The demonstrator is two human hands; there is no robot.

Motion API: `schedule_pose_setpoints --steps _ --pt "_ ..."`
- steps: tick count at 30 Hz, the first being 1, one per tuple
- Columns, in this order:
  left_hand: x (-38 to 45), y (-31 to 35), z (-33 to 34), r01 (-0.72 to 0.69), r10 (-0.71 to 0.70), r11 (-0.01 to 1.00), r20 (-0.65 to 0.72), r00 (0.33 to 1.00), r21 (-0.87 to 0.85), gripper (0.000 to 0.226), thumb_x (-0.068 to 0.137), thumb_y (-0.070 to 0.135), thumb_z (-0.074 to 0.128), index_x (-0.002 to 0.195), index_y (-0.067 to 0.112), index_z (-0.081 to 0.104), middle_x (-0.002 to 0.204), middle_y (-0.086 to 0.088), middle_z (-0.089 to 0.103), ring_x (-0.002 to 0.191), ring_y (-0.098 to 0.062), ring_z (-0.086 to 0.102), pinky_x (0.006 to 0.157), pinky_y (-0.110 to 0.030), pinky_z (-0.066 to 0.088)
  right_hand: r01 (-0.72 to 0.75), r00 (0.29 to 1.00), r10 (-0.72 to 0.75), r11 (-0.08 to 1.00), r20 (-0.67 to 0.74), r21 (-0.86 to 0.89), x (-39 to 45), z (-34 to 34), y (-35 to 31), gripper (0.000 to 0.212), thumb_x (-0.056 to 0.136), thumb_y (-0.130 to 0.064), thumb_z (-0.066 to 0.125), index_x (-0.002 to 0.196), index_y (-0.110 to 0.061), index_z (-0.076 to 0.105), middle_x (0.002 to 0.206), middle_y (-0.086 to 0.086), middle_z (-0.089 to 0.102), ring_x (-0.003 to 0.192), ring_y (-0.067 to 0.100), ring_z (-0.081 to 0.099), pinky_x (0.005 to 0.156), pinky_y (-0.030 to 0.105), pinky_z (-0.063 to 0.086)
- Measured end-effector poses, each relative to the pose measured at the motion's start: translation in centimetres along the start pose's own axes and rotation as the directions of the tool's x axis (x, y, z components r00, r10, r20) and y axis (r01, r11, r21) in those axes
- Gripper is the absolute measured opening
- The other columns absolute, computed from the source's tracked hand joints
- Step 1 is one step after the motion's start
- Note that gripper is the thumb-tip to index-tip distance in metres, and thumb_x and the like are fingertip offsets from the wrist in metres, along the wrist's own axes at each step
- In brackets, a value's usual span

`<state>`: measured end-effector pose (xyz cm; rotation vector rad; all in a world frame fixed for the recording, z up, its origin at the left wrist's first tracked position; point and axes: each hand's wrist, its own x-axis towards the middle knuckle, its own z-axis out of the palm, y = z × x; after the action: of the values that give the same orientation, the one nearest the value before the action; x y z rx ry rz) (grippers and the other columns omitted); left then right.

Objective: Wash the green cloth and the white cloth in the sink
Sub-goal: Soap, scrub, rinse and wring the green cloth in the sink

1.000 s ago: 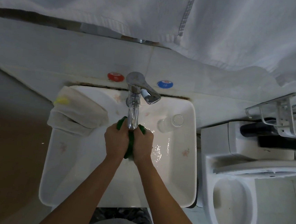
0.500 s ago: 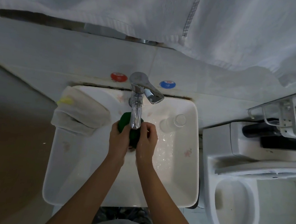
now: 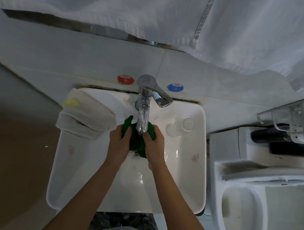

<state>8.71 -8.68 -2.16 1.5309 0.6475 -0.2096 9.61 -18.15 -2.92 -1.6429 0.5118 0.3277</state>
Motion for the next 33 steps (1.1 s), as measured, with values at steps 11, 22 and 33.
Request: schedule_pose_setpoints --steps 11,22,33 --pt "-1.0 -1.0 1.5 -0.094 0.13 0.94 -0.091 0.987 0.328 0.028 0.096 0.037 0.047 0.093 0.014 0.061 0.079 -0.001 0.064 0.071 -0.017 0.061 0.065 -0.028 0.048 -0.085 0.993 0.104 0.963 -0.058 0.255 -0.8 1.1 -0.8 0.031 0.082 -0.047 0.053 0.065 -0.027 0.071 0.067 0.004 0.064 0.072 0.021 0.06 0.078 0.045 0.052" --pt "-0.5 -0.7 1.0 -0.133 0.2 0.952 -0.229 0.953 0.276 0.033 0.099 0.025 0.045 0.067 0.016 0.052 0.058 0.002 0.051 0.056 -0.012 0.05 0.057 -0.024 0.04 0.005 0.997 -0.003 1.0 -0.072 0.02 -1.0 1.0 -0.1 0.015 0.096 -0.03 0.056 0.109 -0.025 0.051 0.094 -0.018 0.055 0.09 0.006 0.057 0.078 0.014 0.046" --pt "-0.9 -1.0 -1.4 -0.127 0.159 0.967 -0.138 0.978 0.22 0.031 0.101 0.018 0.039 0.127 0.009 0.052 0.113 -0.006 0.059 0.104 -0.02 0.056 0.092 -0.032 0.047 0.102 0.99 -0.11 0.99 -0.087 -0.094 -1.4 -1.1 1.4 0.03 0.089 0.003 0.056 0.114 -0.011 0.064 0.099 -0.007 0.064 0.091 0.005 0.061 0.091 0.032 0.054"
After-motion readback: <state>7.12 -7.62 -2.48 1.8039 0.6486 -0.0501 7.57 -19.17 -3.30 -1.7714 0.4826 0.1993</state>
